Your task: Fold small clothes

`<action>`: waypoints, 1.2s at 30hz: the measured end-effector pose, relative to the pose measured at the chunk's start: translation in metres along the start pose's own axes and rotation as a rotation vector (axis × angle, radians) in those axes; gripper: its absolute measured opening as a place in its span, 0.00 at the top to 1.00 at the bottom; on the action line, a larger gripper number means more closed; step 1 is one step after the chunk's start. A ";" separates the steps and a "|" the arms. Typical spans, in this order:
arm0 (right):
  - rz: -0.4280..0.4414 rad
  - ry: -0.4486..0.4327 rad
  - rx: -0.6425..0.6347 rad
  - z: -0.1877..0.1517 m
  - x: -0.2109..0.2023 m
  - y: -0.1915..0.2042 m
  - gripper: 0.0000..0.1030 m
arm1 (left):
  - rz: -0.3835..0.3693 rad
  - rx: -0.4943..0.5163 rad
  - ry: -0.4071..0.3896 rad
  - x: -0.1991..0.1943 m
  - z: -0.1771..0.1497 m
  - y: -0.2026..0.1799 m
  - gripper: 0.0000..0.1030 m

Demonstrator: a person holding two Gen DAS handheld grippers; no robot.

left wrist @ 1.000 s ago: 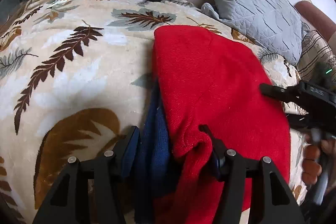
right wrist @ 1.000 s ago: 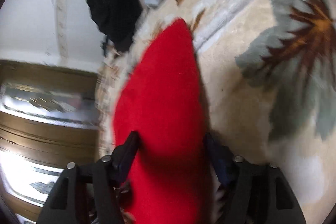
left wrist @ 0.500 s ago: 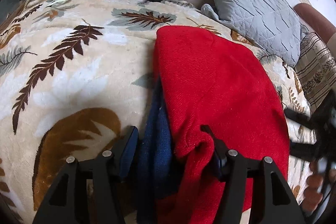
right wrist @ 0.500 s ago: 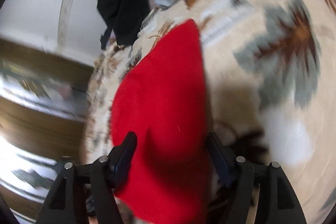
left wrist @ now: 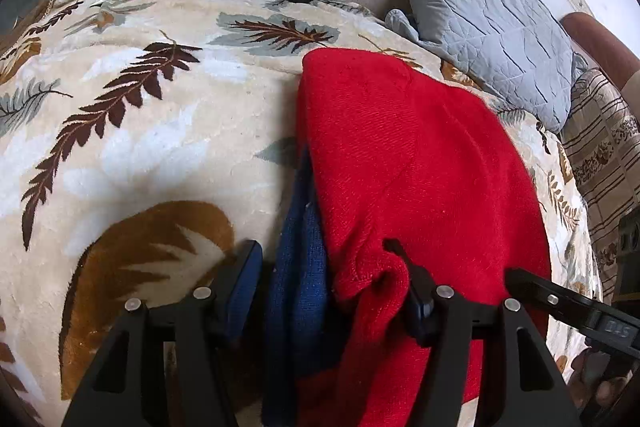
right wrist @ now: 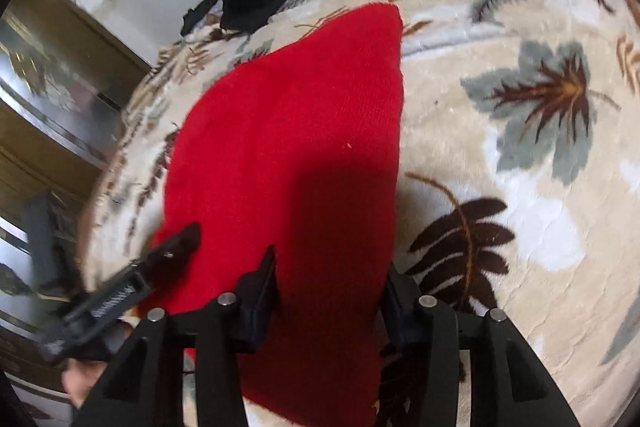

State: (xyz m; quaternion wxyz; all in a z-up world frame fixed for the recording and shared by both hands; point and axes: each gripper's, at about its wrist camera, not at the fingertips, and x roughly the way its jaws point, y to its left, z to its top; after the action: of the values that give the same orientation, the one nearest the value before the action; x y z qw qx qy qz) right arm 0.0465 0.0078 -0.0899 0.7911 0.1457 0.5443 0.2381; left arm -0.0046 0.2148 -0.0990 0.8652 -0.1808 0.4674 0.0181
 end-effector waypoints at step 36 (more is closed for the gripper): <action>-0.098 -0.048 -0.040 0.021 -0.005 0.010 0.57 | -0.005 0.004 0.004 0.001 0.000 -0.001 0.36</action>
State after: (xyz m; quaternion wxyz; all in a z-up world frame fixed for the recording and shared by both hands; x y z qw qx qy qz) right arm 0.0619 0.0144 -0.0731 0.8174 0.1086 0.5266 0.2066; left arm -0.0037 0.2140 -0.1000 0.8646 -0.1805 0.4688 0.0145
